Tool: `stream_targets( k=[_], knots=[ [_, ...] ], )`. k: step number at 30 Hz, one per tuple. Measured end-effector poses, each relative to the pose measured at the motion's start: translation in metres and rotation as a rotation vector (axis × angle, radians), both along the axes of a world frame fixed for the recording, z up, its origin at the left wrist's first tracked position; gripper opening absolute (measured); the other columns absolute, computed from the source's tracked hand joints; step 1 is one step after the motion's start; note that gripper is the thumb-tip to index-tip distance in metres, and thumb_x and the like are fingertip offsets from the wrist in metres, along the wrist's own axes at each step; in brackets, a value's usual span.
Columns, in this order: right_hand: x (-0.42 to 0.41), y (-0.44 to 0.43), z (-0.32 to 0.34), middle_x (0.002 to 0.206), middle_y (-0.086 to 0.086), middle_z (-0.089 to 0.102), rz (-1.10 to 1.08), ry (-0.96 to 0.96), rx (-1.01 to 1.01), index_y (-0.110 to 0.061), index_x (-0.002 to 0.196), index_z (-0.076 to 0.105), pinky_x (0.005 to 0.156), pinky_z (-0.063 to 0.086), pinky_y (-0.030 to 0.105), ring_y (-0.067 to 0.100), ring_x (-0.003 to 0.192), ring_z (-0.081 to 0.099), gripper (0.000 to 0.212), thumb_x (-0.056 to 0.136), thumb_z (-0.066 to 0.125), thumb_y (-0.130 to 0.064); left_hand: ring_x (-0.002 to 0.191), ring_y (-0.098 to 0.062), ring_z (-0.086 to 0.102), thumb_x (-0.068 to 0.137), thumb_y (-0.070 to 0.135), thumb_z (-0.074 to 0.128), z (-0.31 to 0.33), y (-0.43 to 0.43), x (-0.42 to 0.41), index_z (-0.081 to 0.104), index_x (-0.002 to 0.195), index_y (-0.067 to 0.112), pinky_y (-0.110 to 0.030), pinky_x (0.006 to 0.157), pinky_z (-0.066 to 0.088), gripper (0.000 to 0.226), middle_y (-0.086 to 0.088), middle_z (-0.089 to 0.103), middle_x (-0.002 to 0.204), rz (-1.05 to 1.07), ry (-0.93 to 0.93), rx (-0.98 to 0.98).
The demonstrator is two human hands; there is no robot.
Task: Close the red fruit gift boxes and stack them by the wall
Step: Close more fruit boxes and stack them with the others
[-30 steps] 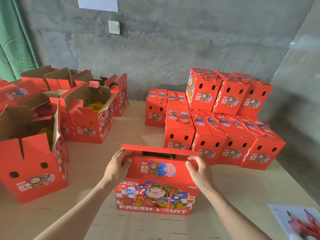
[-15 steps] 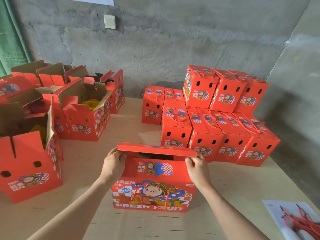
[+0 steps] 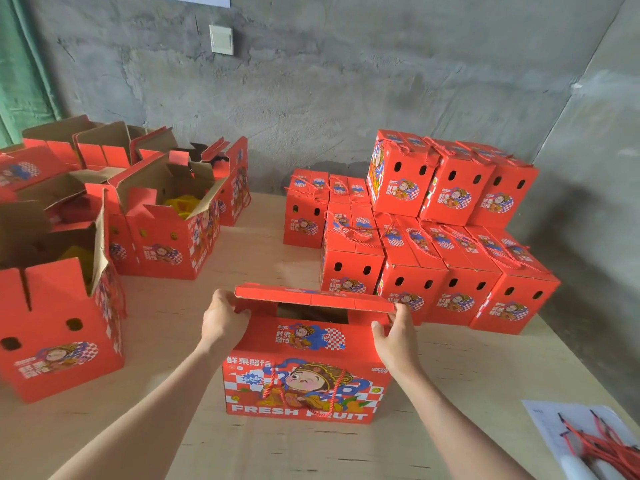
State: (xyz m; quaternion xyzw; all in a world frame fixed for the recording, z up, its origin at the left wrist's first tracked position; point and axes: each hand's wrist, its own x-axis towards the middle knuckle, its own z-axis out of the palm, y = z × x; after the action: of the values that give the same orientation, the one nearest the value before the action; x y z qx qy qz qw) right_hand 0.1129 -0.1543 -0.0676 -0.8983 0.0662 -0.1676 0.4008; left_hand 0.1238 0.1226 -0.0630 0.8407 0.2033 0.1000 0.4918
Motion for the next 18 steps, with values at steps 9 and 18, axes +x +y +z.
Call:
stream_targets(
  k=[9, 18],
  knots=[
    [-0.004, -0.004, 0.003, 0.148, 0.007, 0.035, 0.213, -0.100, -0.180, -0.013, 0.138, 0.045, 0.102, 0.019, 0.006, 0.021, 0.142, 0.030, 0.052, 0.089, 0.057, 0.002, 0.088, -0.027, 0.056, 0.088, 0.009, 0.054, 0.003, 0.000, 0.003, 0.048, 0.124, 0.008, -0.032, 0.072, 0.044, 0.037, -0.012, 0.060, 0.107, -0.036, 0.045, -0.008],
    [-0.004, -0.007, -0.004, 0.149, 0.004, 0.032, 0.254, -0.040, -0.177, -0.012, 0.134, 0.050, 0.107, 0.017, 0.016, 0.016, 0.142, 0.026, 0.035, 0.100, 0.045, -0.018, 0.143, -0.029, 0.017, 0.072, 0.059, 0.070, -0.008, -0.009, -0.020, 0.013, 0.151, 0.014, -0.048, 0.114, 0.017, 0.107, -0.011, 0.021, 0.155, -0.152, -0.211, 0.416]
  ],
)
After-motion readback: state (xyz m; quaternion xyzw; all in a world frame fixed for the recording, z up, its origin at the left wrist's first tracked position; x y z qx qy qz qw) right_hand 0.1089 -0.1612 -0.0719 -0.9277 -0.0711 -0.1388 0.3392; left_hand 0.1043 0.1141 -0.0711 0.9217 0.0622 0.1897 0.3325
